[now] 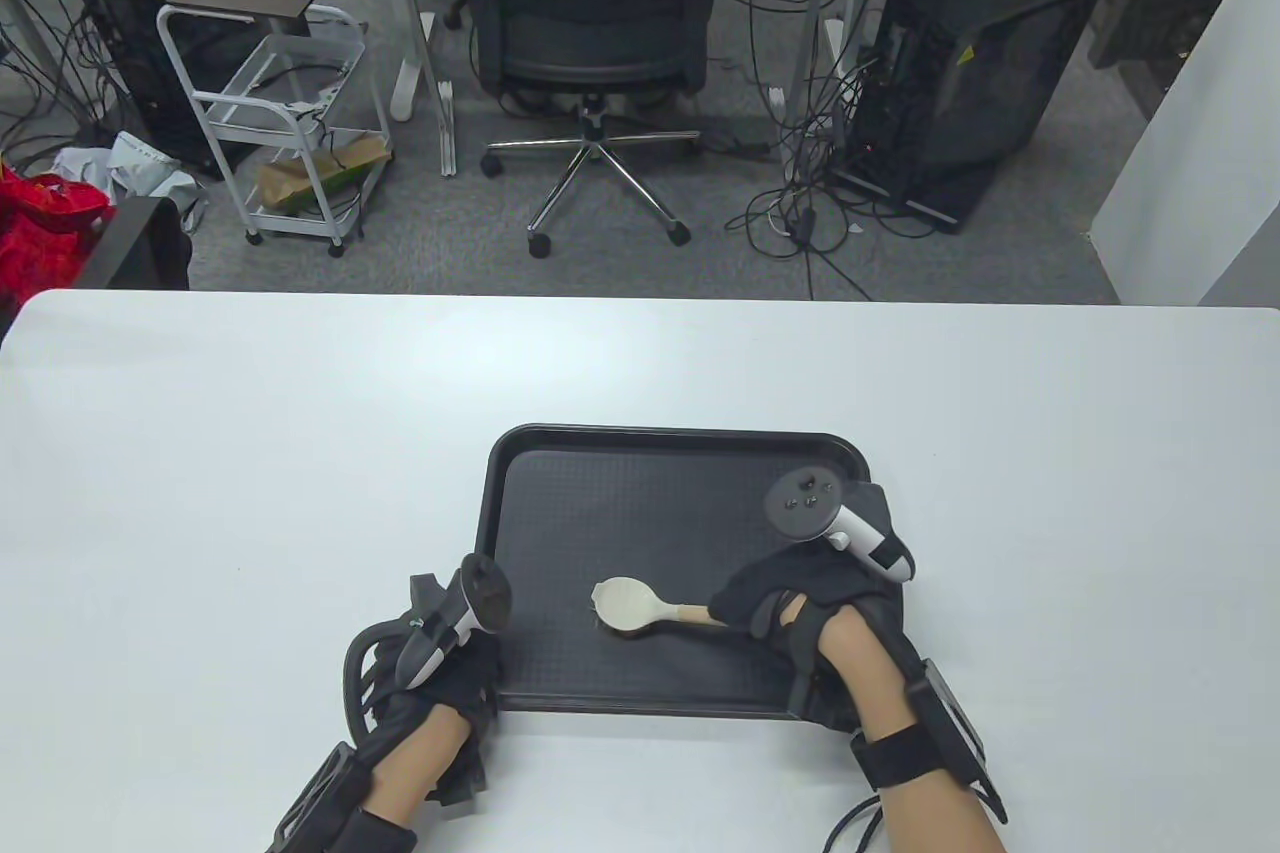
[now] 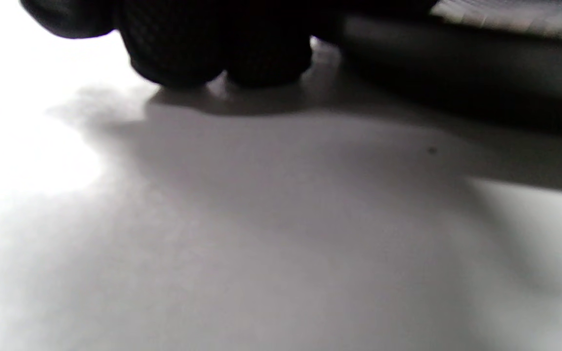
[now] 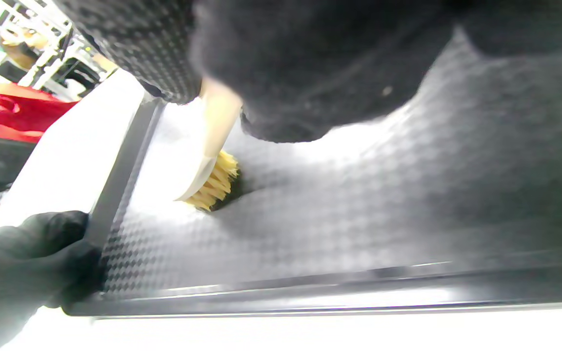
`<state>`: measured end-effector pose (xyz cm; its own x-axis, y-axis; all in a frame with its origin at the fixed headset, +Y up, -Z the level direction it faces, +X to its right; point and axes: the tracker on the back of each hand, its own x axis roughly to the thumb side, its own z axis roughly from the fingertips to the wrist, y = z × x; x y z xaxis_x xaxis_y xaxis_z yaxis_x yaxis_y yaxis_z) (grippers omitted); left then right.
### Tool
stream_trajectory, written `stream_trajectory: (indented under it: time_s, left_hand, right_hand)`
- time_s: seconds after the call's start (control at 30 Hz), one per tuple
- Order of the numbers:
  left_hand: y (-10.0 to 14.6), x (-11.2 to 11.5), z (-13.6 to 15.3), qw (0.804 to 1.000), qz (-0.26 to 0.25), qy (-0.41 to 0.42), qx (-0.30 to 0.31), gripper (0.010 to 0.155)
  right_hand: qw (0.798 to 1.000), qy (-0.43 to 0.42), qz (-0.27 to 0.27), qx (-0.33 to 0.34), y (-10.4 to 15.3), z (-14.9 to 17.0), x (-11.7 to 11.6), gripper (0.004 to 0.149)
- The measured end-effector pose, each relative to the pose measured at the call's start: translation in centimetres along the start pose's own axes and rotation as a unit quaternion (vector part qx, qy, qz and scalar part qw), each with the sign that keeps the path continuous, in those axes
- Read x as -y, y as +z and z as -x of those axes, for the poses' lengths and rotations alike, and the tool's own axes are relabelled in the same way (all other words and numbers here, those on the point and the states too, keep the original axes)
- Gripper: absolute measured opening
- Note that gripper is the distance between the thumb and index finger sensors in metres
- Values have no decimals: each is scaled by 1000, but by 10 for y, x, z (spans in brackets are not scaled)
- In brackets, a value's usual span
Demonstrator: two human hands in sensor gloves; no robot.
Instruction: Scrub the tray with pot brush
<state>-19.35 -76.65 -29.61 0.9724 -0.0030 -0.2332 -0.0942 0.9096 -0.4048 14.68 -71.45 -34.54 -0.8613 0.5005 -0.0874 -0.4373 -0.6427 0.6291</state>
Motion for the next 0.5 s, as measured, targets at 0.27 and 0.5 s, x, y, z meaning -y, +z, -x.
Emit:
stream_trajectory:
  time_s: [0.27, 0.5]
  left_hand:
    - [0, 0, 0, 1000, 0, -1, 0, 68]
    - [0, 0, 0, 1000, 0, 0, 0, 68]
  right_hand:
    - [999, -25, 1, -41, 13, 44, 26, 50]
    - [995, -77, 10, -69, 24, 88, 43, 49]
